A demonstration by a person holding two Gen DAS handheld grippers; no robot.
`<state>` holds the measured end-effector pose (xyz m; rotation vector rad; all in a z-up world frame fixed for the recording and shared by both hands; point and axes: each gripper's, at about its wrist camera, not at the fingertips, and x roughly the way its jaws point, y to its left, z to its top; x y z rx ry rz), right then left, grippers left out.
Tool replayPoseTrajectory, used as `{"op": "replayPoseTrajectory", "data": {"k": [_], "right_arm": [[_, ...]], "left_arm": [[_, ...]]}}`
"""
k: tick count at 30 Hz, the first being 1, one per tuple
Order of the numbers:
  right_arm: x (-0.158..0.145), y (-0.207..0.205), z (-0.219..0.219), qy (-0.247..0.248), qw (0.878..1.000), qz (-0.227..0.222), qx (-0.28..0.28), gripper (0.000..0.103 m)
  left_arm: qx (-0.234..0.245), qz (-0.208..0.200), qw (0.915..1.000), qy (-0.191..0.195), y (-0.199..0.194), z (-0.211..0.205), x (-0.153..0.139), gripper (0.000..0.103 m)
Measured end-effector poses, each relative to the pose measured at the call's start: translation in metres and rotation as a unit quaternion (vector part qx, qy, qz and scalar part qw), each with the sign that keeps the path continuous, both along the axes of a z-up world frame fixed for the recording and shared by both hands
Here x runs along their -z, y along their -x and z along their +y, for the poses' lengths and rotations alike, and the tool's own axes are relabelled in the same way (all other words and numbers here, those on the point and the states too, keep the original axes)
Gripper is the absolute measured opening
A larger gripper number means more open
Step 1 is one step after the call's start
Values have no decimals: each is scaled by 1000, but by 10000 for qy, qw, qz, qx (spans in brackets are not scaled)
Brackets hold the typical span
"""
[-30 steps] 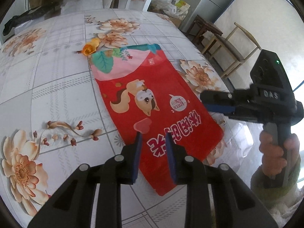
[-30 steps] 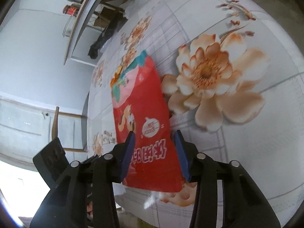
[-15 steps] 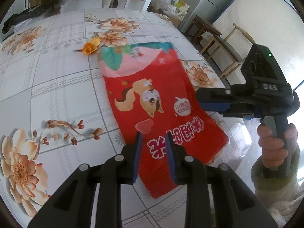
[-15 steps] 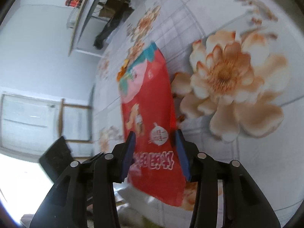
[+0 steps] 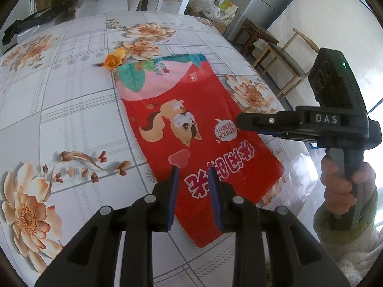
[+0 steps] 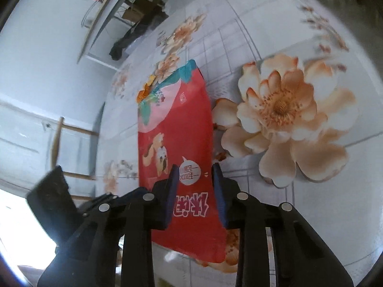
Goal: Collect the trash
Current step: 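Grasp the red snack bag edge with the right tool and lift it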
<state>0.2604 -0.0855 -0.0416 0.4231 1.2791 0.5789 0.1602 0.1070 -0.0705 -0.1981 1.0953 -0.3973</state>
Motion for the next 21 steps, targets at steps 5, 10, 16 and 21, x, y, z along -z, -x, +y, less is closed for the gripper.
{"op": "replayPoseTrajectory", "data": {"k": [5, 10, 16, 21], "right_arm": [[-5, 6, 4, 247, 9993, -286, 12, 5], [-22, 19, -12, 168, 9979, -626, -21, 0], [-26, 30, -9, 122, 9974, -693, -125, 0], [-23, 27, -19, -222, 9988, -442, 61, 0]], "left_arm": [[3, -2, 10000, 9, 0, 1, 0, 24], [8, 11, 10000, 95, -1, 1, 0, 24], [39, -213, 9994, 277, -1, -3, -10, 24], [567, -736, 9955, 201, 14, -23, -29, 25]]}}
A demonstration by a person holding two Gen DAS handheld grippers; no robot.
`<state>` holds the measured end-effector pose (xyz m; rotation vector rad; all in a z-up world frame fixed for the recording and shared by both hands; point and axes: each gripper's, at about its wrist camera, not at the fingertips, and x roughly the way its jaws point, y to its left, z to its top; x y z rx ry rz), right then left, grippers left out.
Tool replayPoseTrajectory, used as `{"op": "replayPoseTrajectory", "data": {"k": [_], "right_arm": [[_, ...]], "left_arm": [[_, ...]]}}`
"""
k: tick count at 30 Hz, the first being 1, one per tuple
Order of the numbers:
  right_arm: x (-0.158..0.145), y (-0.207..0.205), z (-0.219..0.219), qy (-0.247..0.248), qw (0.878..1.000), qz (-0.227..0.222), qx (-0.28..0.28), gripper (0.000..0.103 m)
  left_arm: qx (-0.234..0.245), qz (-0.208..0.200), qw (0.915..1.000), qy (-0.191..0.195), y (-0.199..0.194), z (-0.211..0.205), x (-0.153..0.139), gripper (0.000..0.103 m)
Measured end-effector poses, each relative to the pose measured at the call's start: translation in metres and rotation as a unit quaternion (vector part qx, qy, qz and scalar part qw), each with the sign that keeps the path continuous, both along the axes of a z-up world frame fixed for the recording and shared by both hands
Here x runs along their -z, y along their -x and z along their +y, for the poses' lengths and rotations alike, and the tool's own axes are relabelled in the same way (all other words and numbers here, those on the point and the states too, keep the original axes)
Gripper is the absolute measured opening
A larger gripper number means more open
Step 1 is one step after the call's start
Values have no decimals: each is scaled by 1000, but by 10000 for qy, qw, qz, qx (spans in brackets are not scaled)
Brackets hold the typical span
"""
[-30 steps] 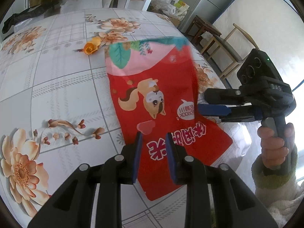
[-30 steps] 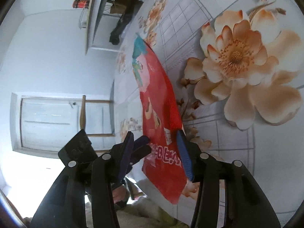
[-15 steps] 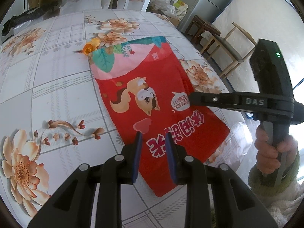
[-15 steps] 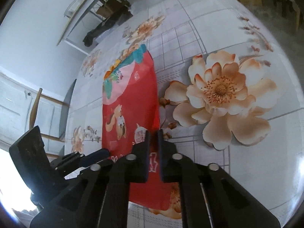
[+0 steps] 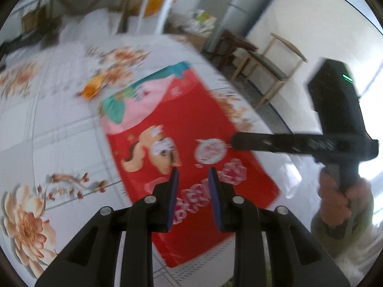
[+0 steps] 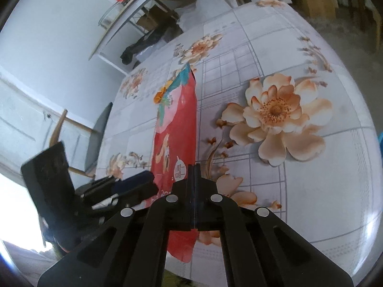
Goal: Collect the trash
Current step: 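Grasp the red snack bag edge with the right tool and lift it, then grasp the orange peel with the left tool while the right tool holds the red bag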
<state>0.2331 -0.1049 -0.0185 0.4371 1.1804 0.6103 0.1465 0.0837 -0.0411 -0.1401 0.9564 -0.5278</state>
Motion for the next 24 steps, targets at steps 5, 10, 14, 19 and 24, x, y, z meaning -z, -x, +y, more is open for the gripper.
{"op": "replayPoseTrajectory", "data": {"k": [5, 10, 14, 19, 24], "right_arm": [[20, -12, -12, -618, 9953, 702, 251, 0], [32, -12, -25, -1262, 9832, 1251, 427, 0], [32, -11, -28, -1515, 9773, 1404, 467, 0], [37, -10, -36, -1685, 9715, 1567, 562, 0], [40, -8, -37, -1696, 9692, 1696, 551, 8]], "left_arm": [[900, -576, 9931, -489, 30, -33, -11, 52], [1411, -1309, 9633, -1870, 56, -73, -1, 56], [1471, -1684, 9348, -2760, 61, -90, 12, 55], [1369, -1610, 9404, -2664, 53, -83, 13, 15], [1137, -1327, 9633, -2037, 44, -66, 5, 4]]}}
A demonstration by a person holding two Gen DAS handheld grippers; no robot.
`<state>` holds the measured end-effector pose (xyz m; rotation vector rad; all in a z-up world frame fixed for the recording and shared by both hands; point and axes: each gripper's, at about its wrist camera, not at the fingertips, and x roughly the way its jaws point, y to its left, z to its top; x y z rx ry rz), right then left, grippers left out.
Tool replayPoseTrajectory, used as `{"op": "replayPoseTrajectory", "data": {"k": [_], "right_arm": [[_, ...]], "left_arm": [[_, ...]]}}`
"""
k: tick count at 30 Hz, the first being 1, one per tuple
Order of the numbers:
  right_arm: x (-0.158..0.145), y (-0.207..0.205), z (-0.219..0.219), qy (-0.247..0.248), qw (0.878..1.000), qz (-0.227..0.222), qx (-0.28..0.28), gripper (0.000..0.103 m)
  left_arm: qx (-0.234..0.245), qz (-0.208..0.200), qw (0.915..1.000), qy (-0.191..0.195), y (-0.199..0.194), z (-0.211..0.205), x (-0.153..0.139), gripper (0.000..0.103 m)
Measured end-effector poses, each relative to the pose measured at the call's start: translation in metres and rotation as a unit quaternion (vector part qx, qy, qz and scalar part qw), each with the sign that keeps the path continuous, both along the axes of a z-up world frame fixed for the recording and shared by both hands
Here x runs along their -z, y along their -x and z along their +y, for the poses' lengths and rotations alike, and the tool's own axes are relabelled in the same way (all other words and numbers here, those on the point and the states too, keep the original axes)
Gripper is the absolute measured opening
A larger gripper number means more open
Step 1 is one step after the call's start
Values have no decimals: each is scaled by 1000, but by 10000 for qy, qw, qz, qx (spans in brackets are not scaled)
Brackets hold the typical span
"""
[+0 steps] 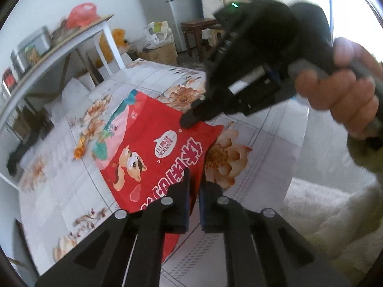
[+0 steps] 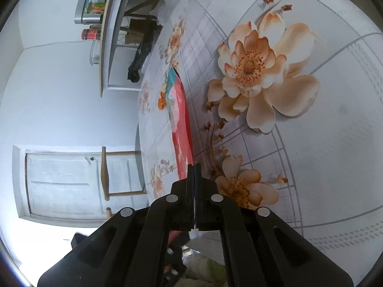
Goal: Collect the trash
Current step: 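Grasp the orange peel with the left tool while the right tool holds the red bag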
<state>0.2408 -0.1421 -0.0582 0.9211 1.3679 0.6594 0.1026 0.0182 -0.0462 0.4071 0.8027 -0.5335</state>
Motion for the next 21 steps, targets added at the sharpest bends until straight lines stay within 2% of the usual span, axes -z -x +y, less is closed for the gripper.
{"op": "replayPoseTrajectory", "data": {"k": [1, 2, 3, 6, 10, 13, 15, 16, 20, 21], "right_arm": [[1, 1, -3, 15, 10000, 47, 1, 15], [2, 2, -5, 52, 9999, 84, 19, 31], [4, 2, -6, 94, 9999, 115, 39, 40], [9, 0, -6, -59, 9998, 208, -11, 45], [16, -9, 6, -51, 9994, 249, -214, 45], [18, -14, 17, -29, 9992, 201, -353, 35], [15, -15, 21, 80, 9990, 85, -435, 9], [14, -15, 22, 102, 9989, 48, -458, 3], [10, -10, 12, 422, 9983, -171, -356, 0], [9, -9, 6, 469, 9983, -198, -292, 0]], "left_arm": [[-28, 68, 9999, 108, -1, 2, 0, 4], [-86, 170, 9994, 282, -3, 7, -2, 3], [-128, 243, 9988, 406, -3, 8, -3, 3], [-197, 472, 9954, 806, -8, 19, -7, 3], [14, 516, 9947, 889, -1, 16, -10, 3], [320, 519, 9934, 975, 8, 9, -15, 3], [442, 503, 9931, 967, 12, 6, -17, 3], [471, 510, 9930, 960, 12, 6, -17, 4], [389, 788, 9900, 1108, 2, 12, -16, 12], [359, 838, 9889, 1171, 1, 15, -17, 22]]}}
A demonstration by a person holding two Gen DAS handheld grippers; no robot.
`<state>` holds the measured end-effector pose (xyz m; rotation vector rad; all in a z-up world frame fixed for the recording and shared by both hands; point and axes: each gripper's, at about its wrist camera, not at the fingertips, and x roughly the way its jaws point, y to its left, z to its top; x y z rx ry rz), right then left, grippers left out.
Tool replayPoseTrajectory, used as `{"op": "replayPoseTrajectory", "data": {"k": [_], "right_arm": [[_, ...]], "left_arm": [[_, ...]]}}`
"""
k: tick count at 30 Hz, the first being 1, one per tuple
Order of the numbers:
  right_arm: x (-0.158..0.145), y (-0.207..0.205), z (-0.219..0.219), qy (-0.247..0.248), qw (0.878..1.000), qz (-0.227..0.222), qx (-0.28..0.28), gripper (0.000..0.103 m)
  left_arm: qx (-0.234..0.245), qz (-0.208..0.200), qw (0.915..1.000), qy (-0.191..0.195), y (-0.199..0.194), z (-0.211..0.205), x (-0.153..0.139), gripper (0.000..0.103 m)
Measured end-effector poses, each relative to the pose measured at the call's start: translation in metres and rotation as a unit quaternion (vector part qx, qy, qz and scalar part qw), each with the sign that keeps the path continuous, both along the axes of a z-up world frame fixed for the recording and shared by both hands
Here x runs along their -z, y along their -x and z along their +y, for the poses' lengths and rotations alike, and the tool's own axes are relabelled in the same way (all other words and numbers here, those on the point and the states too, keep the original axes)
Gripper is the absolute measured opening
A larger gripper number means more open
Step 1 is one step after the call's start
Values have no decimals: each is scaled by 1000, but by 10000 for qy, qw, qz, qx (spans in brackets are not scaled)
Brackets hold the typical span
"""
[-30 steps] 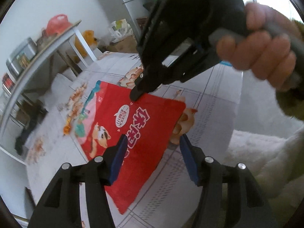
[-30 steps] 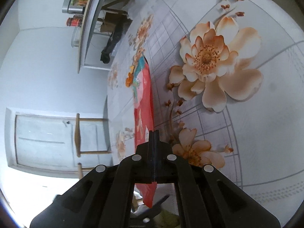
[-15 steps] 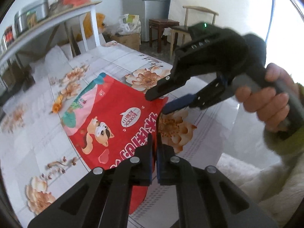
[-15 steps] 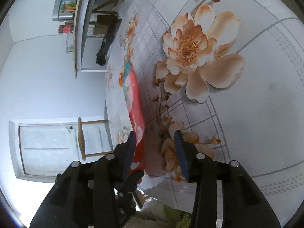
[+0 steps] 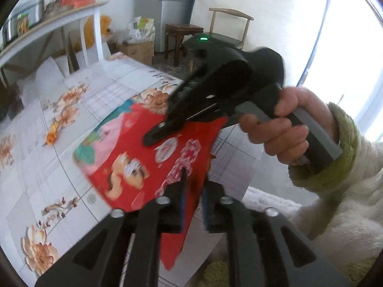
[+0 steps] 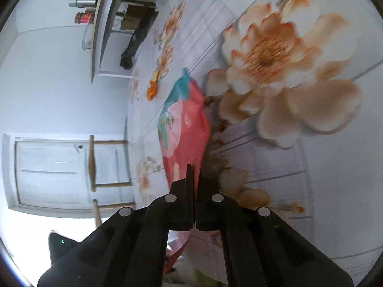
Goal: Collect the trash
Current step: 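Grasp the orange peel with the left tool while the right tool holds the red bag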
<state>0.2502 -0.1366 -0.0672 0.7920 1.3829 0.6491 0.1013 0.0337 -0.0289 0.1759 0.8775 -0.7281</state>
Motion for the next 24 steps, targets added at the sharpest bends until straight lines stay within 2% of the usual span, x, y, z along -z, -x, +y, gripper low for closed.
{"op": "replayPoseTrajectory", "data": {"k": [1, 4, 7, 8, 11, 14, 17, 18, 24], "right_arm": [[-2, 1, -10, 72, 9999, -53, 103, 0], [-4, 5, -32, 192, 9992, -154, 315, 0], [-9, 11, -52, 321, 9979, -316, 456, 0], [-10, 15, -56, 342, 9976, -362, 473, 0], [-13, 21, -63, 359, 9969, -468, 519, 0], [-13, 24, -65, 360, 9966, -518, 531, 0], [-13, 25, -63, 365, 9966, -534, 512, 0], [-13, 25, -63, 381, 9965, -546, 501, 0], [-15, 20, -60, 345, 9966, -583, 469, 0]], "left_arm": [[-80, 87, 9998, 185, -5, 7, -3, 33], [-329, 183, 9967, 715, -21, 30, -14, 47], [-1020, 123, 9920, 737, -51, 54, -20, 51], [-1278, 99, 9895, 673, -63, 60, -20, 51], [-2187, 229, 9746, 424, -110, 85, -12, 51], [-2761, 324, 9603, 239, -148, 102, 1, 51], [-3082, 568, 9495, 152, -177, 115, 20, 47], [-3120, 674, 9475, 167, -183, 117, 26, 43], [-3287, 800, 9410, -43, -190, 119, 43, 29]]}}
